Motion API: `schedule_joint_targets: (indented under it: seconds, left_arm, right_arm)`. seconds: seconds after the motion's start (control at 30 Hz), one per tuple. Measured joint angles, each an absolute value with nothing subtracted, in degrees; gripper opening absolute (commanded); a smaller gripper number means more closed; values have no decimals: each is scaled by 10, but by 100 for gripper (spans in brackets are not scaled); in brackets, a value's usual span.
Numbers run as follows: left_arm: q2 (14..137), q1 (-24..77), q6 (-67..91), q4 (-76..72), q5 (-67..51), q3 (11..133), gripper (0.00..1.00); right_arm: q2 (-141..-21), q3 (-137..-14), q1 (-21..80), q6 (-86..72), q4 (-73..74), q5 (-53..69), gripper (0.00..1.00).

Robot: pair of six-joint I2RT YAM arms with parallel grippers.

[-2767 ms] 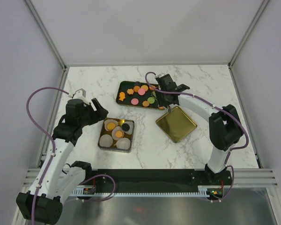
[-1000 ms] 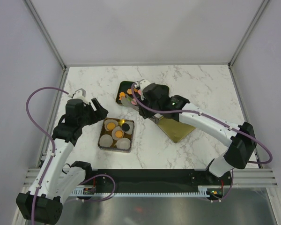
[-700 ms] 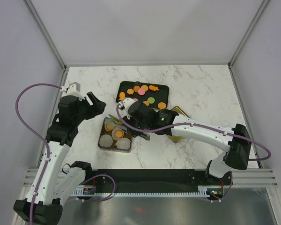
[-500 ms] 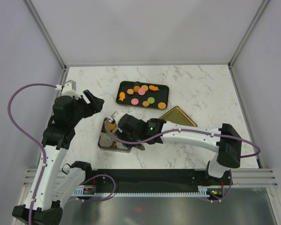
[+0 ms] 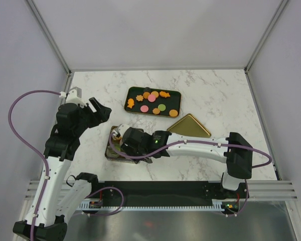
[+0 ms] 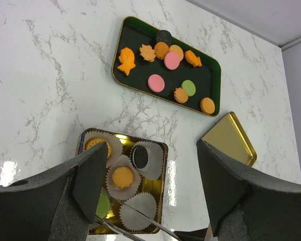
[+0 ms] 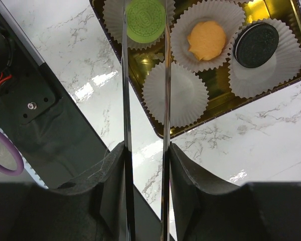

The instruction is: Pack the cookies

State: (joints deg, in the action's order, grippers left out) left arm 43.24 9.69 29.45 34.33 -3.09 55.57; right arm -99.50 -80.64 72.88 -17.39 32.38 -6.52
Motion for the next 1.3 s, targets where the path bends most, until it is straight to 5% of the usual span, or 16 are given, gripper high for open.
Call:
schedule_joint_targets:
  seconds: [0.27, 0.87, 1.3]
  left_arm:
    - [435, 97, 295, 343, -30, 556, 80]
    - [436, 97, 295, 343, -30, 553, 80]
    - [440, 96, 294, 342, -30, 550, 80]
  right_arm:
    - [-1003, -808, 729, -174, 321, -66, 52]
    - [-978, -818, 714, -170, 321, -105, 51]
    - [-877, -776, 466, -140, 322, -131, 52]
